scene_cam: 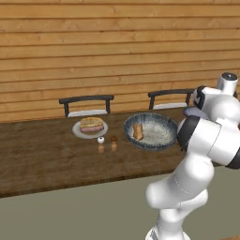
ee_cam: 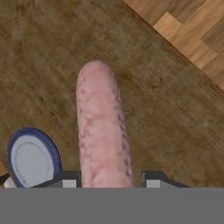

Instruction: Place one bun and one sausage from the bowl on each plate.

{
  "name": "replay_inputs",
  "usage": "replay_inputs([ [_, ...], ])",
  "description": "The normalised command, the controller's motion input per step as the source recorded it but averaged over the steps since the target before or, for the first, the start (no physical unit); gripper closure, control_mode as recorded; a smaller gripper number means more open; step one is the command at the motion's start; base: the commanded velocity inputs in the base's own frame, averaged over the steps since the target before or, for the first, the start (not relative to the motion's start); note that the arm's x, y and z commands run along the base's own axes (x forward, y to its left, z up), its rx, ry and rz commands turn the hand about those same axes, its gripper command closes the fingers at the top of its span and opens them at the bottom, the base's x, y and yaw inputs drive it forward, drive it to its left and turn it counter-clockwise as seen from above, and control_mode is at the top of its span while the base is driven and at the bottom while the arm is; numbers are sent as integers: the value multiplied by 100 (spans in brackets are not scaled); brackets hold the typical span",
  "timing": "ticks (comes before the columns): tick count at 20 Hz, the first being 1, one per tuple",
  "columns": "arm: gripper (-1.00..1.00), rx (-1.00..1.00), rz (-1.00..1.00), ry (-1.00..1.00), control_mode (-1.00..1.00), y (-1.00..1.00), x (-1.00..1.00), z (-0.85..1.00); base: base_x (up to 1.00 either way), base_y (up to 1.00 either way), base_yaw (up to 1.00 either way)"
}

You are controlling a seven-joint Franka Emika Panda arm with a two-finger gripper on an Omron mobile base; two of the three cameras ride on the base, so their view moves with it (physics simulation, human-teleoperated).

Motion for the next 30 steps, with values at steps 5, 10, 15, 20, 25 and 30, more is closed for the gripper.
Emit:
replay_inputs([
  [5,100,1,8,0,-100,-21,31,0,0,0,0],
  [10,100,0,4,0,-100,-14,36,0,0,0,0],
  [15,100,8,3,0,-100,-27,32,-6,0,0,0],
  [20,100,8,1,0,-100,-21,32,-9,0,0,0],
  [25,100,1,0,2,-100,-7,37,-4,0,0,0],
  [30,100,-2,0,2,-100,-2,21,-5,0,0,0],
])
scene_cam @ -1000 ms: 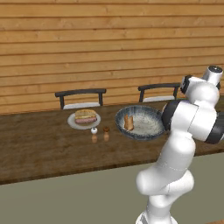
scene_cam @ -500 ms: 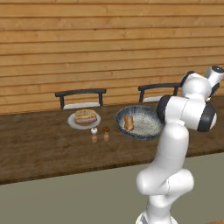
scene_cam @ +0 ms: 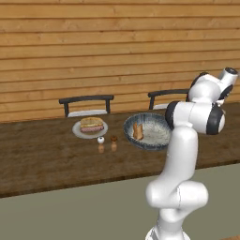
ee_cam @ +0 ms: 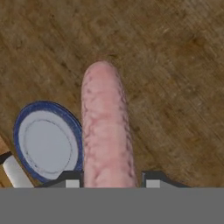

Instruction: Place one bun and one sausage from the bowl on each plate.

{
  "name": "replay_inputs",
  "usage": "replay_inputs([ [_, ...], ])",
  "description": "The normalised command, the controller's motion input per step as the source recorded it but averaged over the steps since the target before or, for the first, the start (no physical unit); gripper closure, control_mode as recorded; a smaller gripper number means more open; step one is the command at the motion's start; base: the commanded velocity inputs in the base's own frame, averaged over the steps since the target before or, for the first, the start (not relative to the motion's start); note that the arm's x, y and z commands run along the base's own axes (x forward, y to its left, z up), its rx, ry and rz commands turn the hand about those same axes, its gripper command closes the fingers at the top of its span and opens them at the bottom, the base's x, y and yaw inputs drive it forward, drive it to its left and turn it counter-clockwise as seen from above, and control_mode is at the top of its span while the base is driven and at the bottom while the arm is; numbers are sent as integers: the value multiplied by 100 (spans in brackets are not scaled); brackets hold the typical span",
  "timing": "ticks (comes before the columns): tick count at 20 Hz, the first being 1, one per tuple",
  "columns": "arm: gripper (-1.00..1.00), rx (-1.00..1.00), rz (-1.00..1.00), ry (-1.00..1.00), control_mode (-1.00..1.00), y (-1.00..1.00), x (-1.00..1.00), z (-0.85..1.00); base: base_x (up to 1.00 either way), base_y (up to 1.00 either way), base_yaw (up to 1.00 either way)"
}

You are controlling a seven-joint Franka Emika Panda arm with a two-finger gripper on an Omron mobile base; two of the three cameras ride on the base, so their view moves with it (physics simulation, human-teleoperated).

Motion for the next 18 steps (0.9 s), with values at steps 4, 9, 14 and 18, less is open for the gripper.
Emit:
replay_inputs([
  [4,100,-17,0,-3,-100,0,0,-11,0,0,0],
  [9,100,-21,0,-4,-100,0,1,-12,0,0,0],
  [14,100,-10,0,-5,-100,0,19,-9,0,0,0],
  [18,100,0,0,3,-100,-1,43,0,0,0,0],
])
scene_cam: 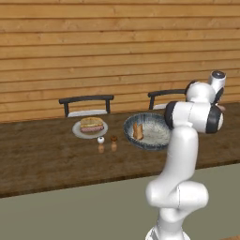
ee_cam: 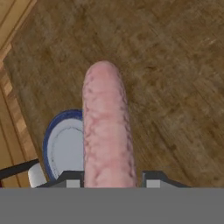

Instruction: Place one bun and one sausage from the bowl on each plate.

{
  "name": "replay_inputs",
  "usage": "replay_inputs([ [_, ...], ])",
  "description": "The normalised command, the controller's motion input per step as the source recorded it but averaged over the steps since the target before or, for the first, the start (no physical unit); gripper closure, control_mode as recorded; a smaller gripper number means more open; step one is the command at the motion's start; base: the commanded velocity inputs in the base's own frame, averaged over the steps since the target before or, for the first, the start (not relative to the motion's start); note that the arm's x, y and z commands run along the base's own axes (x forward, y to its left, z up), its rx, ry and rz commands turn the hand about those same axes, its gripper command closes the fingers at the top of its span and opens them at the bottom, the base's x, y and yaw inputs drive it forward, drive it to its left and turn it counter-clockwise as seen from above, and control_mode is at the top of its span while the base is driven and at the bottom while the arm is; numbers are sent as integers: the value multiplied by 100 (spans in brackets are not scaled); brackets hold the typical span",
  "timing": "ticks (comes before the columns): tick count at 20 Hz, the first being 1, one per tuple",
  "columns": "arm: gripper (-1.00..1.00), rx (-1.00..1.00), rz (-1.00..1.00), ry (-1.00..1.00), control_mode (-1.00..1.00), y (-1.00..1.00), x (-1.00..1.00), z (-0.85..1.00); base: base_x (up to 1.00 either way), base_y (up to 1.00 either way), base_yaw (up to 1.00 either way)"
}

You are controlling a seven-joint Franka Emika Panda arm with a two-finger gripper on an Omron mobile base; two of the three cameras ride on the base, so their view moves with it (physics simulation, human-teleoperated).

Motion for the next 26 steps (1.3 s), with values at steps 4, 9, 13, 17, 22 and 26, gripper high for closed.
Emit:
replay_inputs([
  [4,100,0,3,9,-100,-11,49,0,0,0,0],
  [9,100,6,4,9,-100,-29,42,0,0,0,0],
  [13,100,4,1,1,-100,-14,18,0,0,0,0],
  [17,100,0,1,0,-100,0,0,-3,0,0,0],
  [22,100,-2,4,-1,-100,2,0,-21,0,0,0],
  [26,100,-11,3,-7,-100,0,0,-23,0,0,0],
])
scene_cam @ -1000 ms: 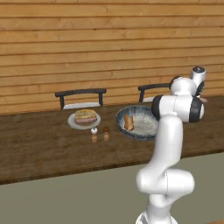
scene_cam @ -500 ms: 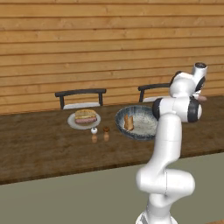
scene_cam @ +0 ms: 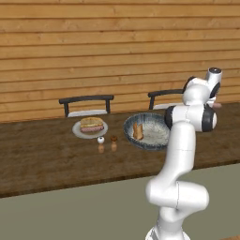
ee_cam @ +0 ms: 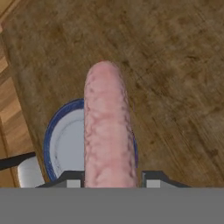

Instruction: Place one bun and one sausage from the bowl on each plate.

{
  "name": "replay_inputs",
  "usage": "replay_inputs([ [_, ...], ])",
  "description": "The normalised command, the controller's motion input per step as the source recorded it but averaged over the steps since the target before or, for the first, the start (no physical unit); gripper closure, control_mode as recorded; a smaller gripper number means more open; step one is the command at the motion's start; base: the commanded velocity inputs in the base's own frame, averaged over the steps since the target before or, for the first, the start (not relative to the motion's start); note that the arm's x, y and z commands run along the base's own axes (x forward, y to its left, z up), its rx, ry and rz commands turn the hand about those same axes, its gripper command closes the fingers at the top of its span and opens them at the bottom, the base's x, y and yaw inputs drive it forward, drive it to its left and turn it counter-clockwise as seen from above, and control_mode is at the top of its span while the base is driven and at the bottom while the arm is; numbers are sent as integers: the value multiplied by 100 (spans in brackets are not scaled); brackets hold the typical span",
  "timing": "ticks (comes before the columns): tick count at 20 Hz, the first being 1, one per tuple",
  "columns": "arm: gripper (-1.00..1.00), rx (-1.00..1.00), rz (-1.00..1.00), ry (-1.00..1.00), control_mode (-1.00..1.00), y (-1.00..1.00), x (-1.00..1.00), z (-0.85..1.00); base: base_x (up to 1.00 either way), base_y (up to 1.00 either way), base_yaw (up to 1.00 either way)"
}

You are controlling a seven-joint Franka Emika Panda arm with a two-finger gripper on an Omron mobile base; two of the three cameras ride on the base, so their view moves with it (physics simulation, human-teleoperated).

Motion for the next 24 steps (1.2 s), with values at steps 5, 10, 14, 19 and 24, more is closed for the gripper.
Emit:
replay_inputs([
  [5,100,-11,4,-3,-100,3,0,-15,0,0,0],
  [10,100,0,6,1,-100,1,9,-4,0,0,0],
  [14,100,0,9,3,-100,0,17,0,0,0,0],
  [19,100,0,10,1,-100,0,21,0,0,0,0],
  [24,100,0,9,0,-100,0,20,-8,0,0,0],
])
